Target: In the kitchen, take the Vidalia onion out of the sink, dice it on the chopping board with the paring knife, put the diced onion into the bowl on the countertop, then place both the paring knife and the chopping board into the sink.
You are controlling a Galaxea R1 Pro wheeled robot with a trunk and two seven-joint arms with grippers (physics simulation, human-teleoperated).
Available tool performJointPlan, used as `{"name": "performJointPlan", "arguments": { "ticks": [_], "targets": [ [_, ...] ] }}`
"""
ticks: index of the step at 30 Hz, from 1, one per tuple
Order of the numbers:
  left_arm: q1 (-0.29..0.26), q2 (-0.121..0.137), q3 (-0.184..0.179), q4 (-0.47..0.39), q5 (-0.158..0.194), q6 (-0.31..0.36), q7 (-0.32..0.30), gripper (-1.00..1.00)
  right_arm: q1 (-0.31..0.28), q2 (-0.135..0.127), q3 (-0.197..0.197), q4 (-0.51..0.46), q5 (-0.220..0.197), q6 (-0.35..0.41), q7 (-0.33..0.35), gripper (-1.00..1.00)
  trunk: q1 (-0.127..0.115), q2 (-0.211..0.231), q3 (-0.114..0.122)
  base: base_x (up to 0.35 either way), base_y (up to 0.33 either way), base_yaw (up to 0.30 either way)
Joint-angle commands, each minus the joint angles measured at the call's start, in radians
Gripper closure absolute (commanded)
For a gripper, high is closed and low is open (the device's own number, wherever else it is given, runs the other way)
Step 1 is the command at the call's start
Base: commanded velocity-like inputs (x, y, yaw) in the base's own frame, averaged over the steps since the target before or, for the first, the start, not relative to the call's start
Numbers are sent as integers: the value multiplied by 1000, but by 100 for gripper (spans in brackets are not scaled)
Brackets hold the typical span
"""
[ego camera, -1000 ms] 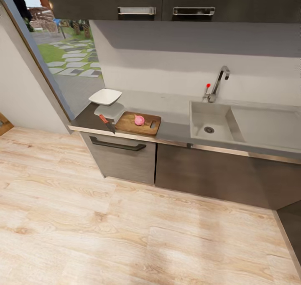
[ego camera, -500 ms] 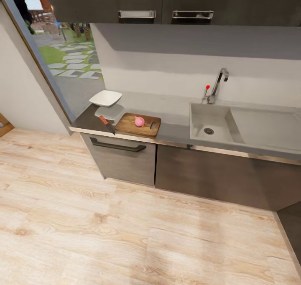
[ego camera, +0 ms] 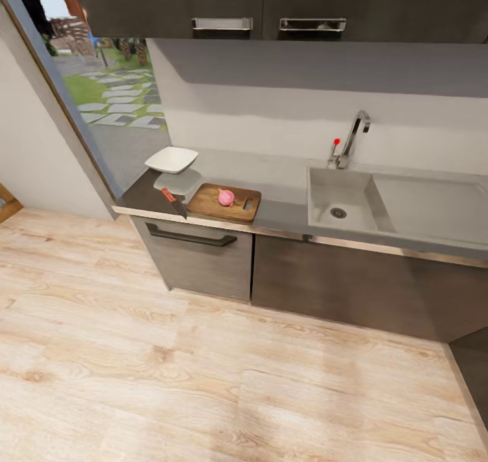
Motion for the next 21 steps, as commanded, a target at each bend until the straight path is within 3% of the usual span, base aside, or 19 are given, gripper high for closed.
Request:
{"name": "performJointPlan", "arguments": {
  "ticks": [1, 21],
  "targets": [
    [0, 0, 2, -1, 11, 1, -10, -100, 0, 1, -6, 1, 3, -2, 8, -100, 1, -2, 0, 0, 0, 0],
    [0, 0, 2, -1, 9, 0, -10, -100, 0, 2, -5, 21, 3, -7, 5, -100, 1, -2, 29, 0, 0, 0]
  ]
}}
